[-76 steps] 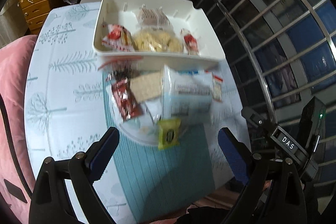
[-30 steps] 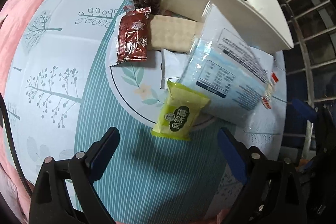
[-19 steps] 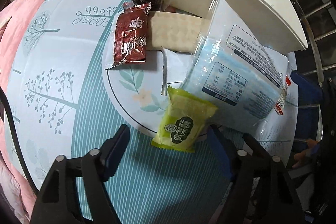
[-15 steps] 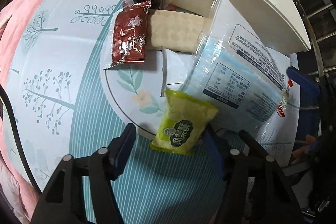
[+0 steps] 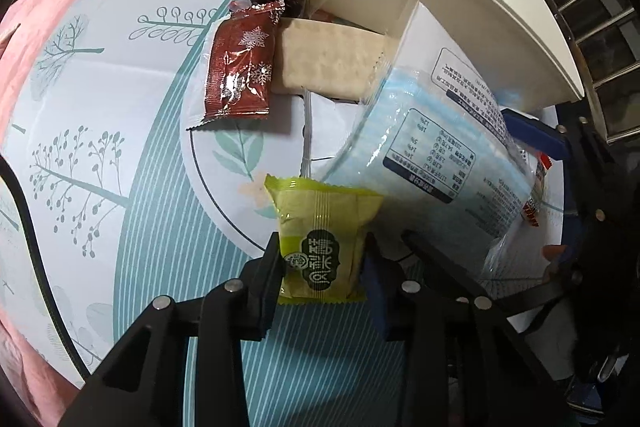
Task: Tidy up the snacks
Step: 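Close the right gripper on the light blue printed bag while the left lifts the pastry packet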
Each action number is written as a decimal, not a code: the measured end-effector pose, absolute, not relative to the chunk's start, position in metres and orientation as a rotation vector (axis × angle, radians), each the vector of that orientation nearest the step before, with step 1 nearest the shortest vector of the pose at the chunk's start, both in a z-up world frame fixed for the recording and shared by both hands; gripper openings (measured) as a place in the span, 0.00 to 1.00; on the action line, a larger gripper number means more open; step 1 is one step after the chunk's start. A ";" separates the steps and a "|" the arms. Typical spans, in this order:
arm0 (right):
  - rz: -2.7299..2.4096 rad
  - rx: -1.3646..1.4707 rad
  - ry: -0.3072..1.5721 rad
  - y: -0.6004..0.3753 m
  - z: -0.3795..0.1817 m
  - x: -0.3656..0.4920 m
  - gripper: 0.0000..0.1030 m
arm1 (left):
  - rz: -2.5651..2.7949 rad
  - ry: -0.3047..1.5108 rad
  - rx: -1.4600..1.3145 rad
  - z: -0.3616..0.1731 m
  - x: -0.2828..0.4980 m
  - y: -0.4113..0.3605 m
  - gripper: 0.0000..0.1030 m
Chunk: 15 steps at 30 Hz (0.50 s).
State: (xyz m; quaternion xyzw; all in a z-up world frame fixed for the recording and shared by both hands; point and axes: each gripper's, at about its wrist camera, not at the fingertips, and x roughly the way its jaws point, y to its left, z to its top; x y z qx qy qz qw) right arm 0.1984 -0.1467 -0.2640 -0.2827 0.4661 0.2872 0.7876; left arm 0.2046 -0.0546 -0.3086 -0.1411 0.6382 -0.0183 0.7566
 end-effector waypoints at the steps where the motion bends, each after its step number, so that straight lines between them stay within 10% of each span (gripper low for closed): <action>1: 0.621 -0.600 1.007 -0.147 -0.265 0.199 1.00 | -0.040 1.389 -0.310 -0.309 0.204 -0.054 0.34; 15: 0.568 -0.496 1.125 -0.149 -0.267 0.211 0.95 | 0.065 1.354 -0.430 -0.292 0.192 -0.032 0.34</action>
